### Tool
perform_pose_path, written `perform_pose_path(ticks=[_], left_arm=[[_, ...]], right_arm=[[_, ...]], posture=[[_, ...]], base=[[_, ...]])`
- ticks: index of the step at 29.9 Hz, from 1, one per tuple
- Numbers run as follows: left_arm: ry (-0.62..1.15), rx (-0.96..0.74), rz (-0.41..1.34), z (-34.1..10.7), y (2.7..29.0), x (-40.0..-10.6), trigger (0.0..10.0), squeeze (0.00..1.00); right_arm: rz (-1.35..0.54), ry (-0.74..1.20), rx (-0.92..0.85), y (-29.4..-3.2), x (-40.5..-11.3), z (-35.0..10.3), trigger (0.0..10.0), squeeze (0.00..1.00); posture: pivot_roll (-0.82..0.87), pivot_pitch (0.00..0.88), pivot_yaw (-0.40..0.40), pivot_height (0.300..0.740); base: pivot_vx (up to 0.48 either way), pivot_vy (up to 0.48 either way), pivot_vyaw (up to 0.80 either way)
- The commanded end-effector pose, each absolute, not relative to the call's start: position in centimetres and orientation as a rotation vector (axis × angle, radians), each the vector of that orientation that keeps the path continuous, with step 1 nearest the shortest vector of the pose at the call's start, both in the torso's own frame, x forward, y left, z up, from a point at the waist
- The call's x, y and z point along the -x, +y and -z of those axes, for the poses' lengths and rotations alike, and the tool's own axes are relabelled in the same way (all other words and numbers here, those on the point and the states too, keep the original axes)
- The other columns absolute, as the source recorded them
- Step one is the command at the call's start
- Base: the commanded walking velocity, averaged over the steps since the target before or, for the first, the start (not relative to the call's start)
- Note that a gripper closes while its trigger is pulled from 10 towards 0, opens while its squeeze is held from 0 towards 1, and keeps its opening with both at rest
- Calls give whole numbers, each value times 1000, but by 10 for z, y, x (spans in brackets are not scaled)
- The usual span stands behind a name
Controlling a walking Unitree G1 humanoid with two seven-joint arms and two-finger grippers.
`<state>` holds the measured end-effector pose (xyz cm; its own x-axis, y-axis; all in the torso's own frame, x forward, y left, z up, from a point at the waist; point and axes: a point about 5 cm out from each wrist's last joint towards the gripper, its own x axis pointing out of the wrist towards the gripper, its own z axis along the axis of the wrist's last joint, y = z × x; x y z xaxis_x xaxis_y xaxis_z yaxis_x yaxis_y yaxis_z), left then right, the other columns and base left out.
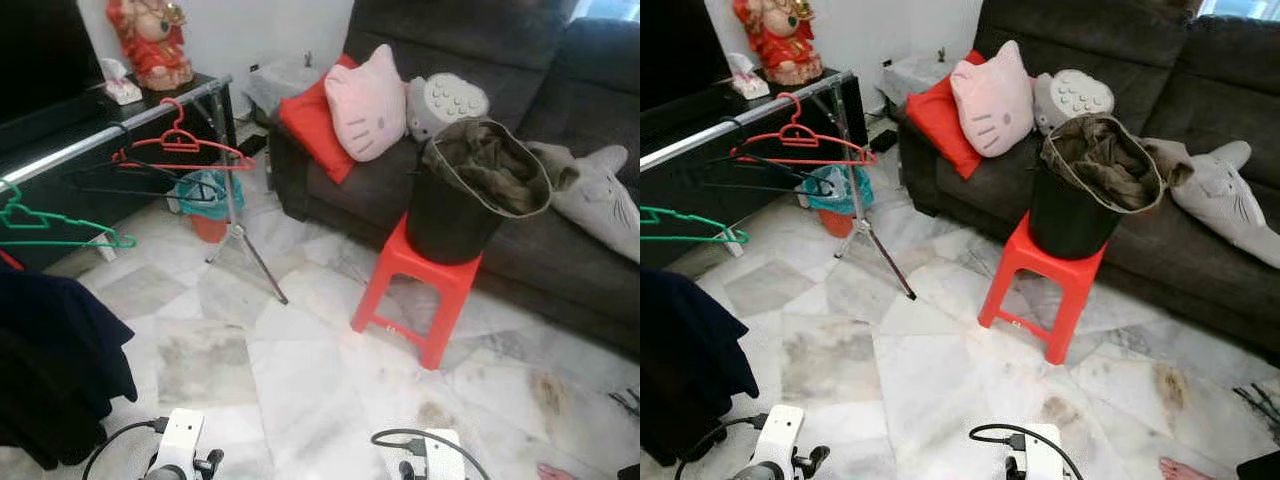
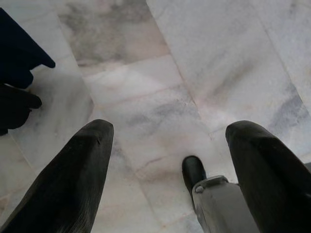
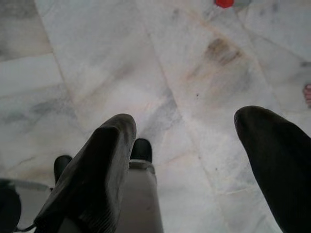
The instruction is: Hang hanger
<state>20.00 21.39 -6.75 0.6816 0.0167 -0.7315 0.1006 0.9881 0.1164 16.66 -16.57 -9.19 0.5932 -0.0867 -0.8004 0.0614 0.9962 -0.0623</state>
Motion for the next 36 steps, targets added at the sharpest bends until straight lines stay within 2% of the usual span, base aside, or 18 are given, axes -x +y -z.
perform_pose_path(ticks=[1,9,12,19,22,31,36], left_arm=[[830,-150,53,69,215,-198,10000,0],[831,-149,56,69,214,-198,10000,0],[830,-149,56,68,214,-198,10000,0],[829,-146,57,68,214,-198,10000,0],[830,-146,57,68,215,-198,10000,0],[831,-144,59,68,215,-198,10000,0],[830,-144,61,68,215,-198,10000,0]], right_arm=[[90,901,42,-167,-175,88,10000,0],[105,892,25,-164,-178,87,10000,0],[103,892,23,-160,-178,87,10000,0],[74,879,37,-138,-182,85,10000,0],[92,884,37,-154,-178,87,10000,0],[102,887,12,-156,-177,87,10000,0],[100,889,10,-156,-177,87,10000,0]], posture=[[101,0,-29,740],[102,0,-29,740],[101,0,-28,740],[101,0,-28,740],[102,0,-28,740],[102,0,-28,740],[102,0,-28,740]], base=[[0,0,0],[97,0,0],[295,0,-775],[330,0,-102],[345,0,0],[351,0,0],[351,0,-711]])
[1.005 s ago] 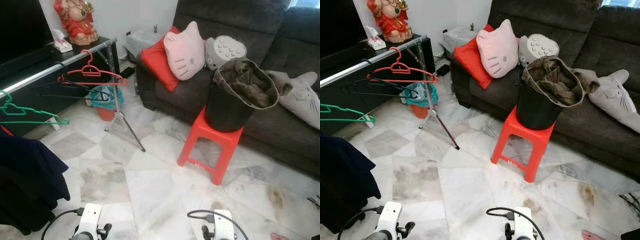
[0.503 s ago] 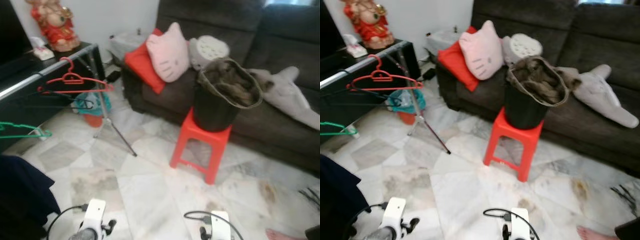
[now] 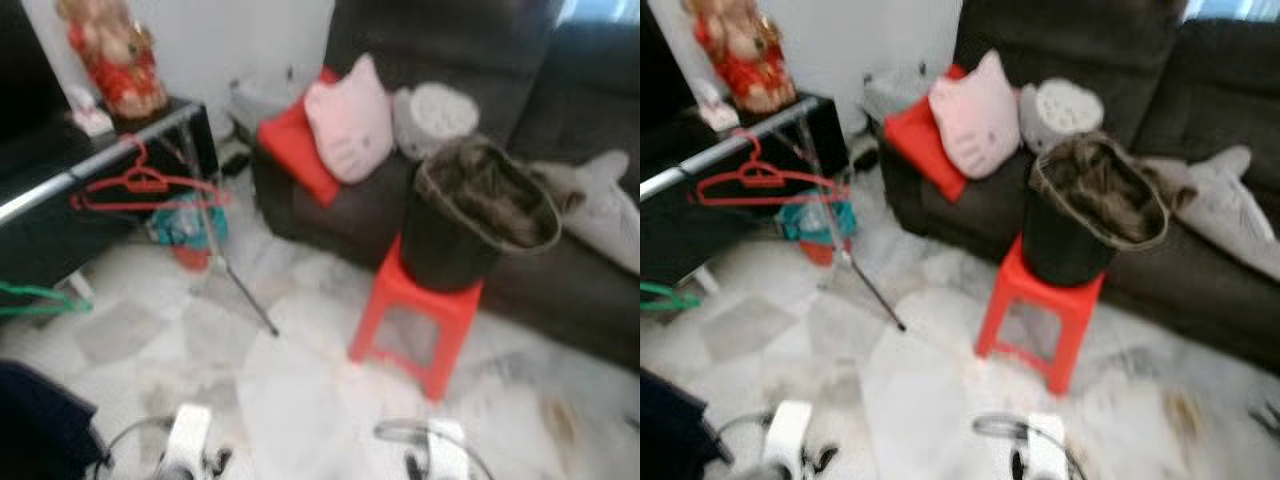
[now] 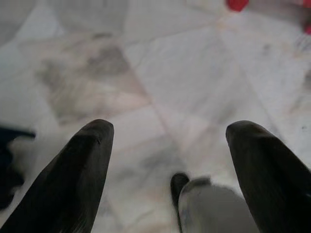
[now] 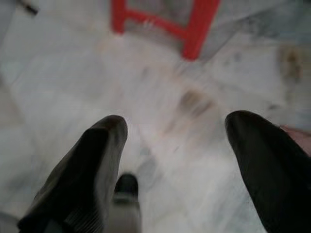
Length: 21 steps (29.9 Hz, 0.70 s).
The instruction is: Hang hanger
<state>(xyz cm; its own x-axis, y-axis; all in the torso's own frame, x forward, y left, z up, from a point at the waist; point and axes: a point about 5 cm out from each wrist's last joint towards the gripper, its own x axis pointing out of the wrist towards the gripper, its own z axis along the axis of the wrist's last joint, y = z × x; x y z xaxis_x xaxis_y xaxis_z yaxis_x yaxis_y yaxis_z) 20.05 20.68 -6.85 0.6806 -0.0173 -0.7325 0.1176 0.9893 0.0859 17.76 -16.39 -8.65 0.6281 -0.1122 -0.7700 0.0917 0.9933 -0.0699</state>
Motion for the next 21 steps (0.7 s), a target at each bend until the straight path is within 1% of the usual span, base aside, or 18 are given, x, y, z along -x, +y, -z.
perform_pose_path(ticks=[1,4,6,21], left_arm=[[830,-144,61,68,215,-198,10000,0],[830,-143,62,69,214,-198,10000,0],[830,-142,63,69,214,-198,10000,0],[828,-149,76,68,212,-200,10000,0]], right_arm=[[97,888,14,-155,-177,87,10000,0],[93,889,14,-156,-177,87,10000,0],[93,884,16,-157,-177,87,10000,0],[96,879,16,-156,-176,87,10000,0]], posture=[[101,0,-28,740],[102,0,-28,740],[102,0,-28,740],[100,0,-25,740]], base=[[352,0,-756],[352,0,-752],[352,0,-406],[353,0,0]])
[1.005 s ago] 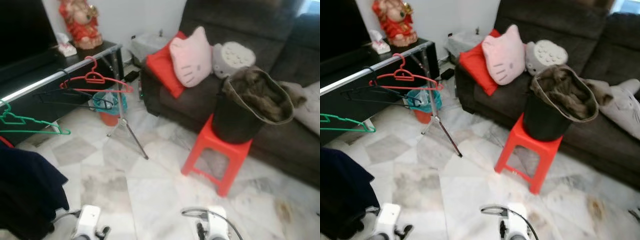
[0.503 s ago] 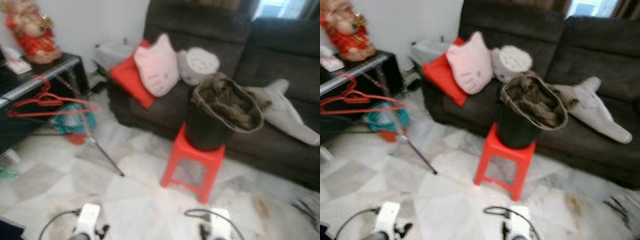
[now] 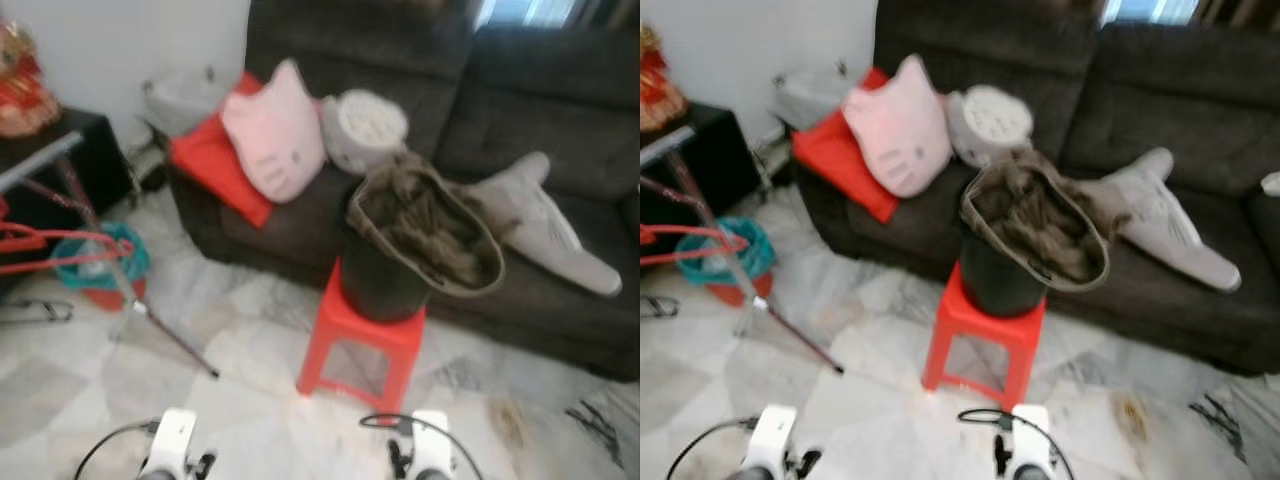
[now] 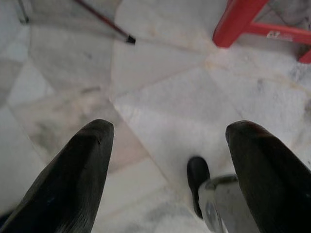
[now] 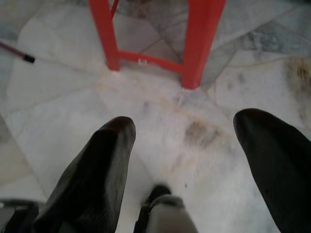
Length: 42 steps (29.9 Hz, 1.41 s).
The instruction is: Hang hanger
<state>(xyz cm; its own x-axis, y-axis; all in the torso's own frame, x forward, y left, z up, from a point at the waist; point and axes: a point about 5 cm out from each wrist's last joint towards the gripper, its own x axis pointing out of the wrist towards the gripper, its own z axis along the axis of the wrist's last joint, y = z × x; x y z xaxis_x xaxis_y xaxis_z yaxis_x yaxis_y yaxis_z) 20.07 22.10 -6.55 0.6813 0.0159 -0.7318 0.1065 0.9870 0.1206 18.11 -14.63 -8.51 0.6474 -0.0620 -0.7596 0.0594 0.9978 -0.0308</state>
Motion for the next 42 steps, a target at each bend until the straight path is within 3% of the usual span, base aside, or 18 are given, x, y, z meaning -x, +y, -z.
perform_pose_path(ticks=[1,9,19,21,24,31,42], left_arm=[[828,-149,77,68,212,-200,10000,0],[831,-158,71,68,213,-200,10000,0],[832,-149,79,69,209,-199,10000,0],[831,-148,80,69,209,-199,10000,0],[830,-146,79,69,208,-199,10000,0],[832,-147,77,70,208,-198,10000,0],[827,-151,78,69,208,-199,10000,0]], right_arm=[[96,879,16,-156,-176,87,10000,0],[99,873,10,-156,-177,87,10000,0],[113,851,12,-158,-180,85,10000,0],[135,823,11,-171,-183,82,10000,0],[165,714,20,-196,-194,70,10000,0],[168,513,83,-214,-196,53,10000,0],[141,161,178,-208,-188,6,10000,0]], posture=[[100,0,-25,740],[98,0,-23,740],[89,0,-24,740],[85,0,-26,740],[76,0,-28,740],[49,0,-37,740],[29,0,-38,740]], base=[[352,0,0],[337,0,0],[0,0,0],[0,0,0],[0,0,0],[0,0,0],[0,0,0]])
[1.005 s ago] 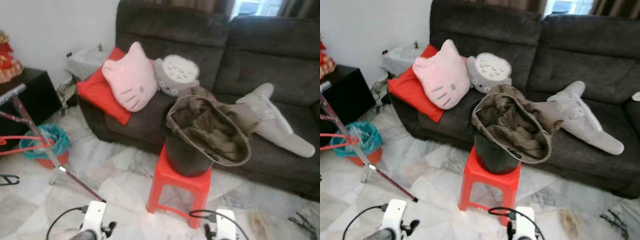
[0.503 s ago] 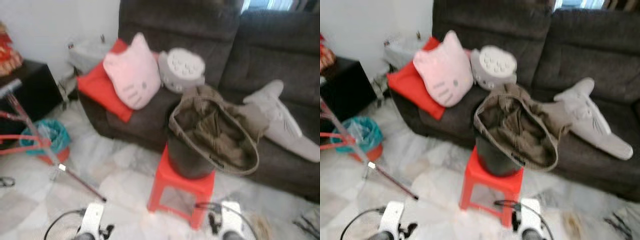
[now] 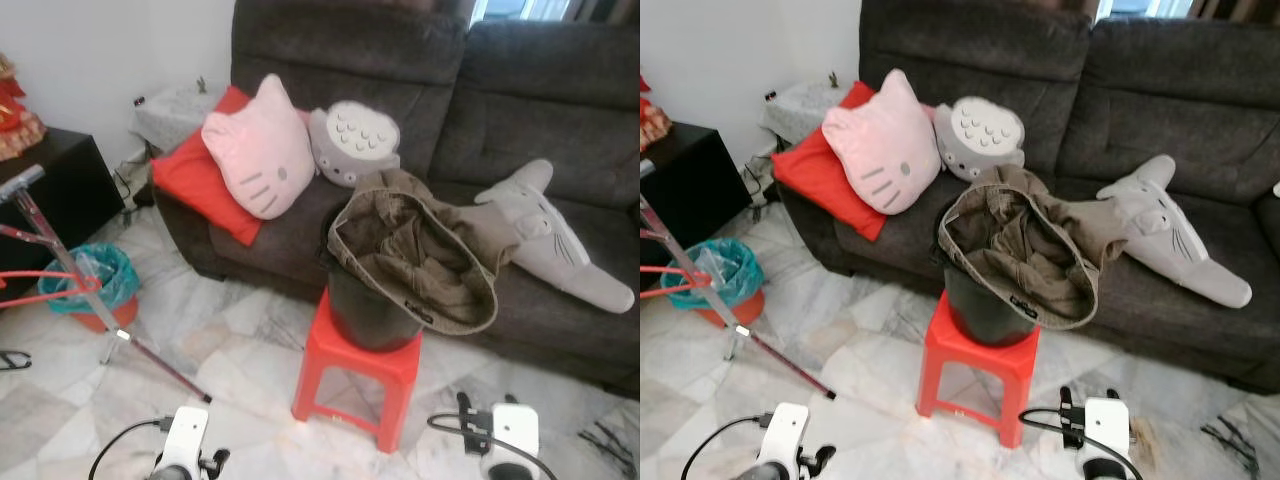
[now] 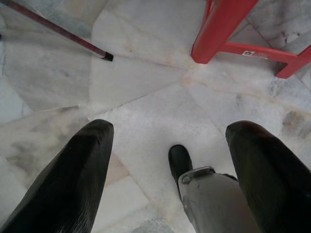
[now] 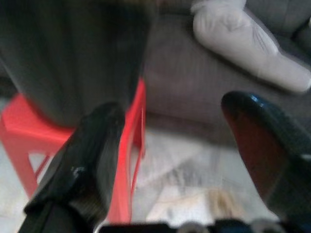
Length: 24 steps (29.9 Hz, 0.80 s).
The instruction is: Hang hanger
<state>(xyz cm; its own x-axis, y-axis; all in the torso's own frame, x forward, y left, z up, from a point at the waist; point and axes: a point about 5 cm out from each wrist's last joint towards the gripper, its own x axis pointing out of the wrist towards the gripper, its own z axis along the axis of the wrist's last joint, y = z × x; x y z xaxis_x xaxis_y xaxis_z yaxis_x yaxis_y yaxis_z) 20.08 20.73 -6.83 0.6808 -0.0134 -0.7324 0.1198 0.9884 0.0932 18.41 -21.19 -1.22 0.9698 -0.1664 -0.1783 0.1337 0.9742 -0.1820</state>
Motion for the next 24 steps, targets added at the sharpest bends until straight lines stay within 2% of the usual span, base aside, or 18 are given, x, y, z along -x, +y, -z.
perform_pose_path(ticks=[1,6,14,17,24], left_arm=[[825,-152,79,69,208,-199,10000,0],[822,-153,77,68,208,-200,10000,0],[825,-161,75,69,209,-200,10000,0],[828,-161,71,69,210,-199,10000,0],[832,-164,70,69,211,-199,10000,0]], right_arm=[[126,117,190,-202,-189,-5,10000,0],[119,40,213,-197,-197,-27,10000,0],[123,-139,226,-200,-241,-87,10000,0],[188,-171,210,-215,-266,-114,10000,0],[323,-141,153,-243,-299,-144,10000,0]], posture=[[29,0,-38,740],[29,0,-37,740],[22,0,-31,740],[21,0,-24,740],[15,0,-13,740]], base=[[0,0,0],[0,0,0],[0,0,0],[0,0,0],[0,0,0]])
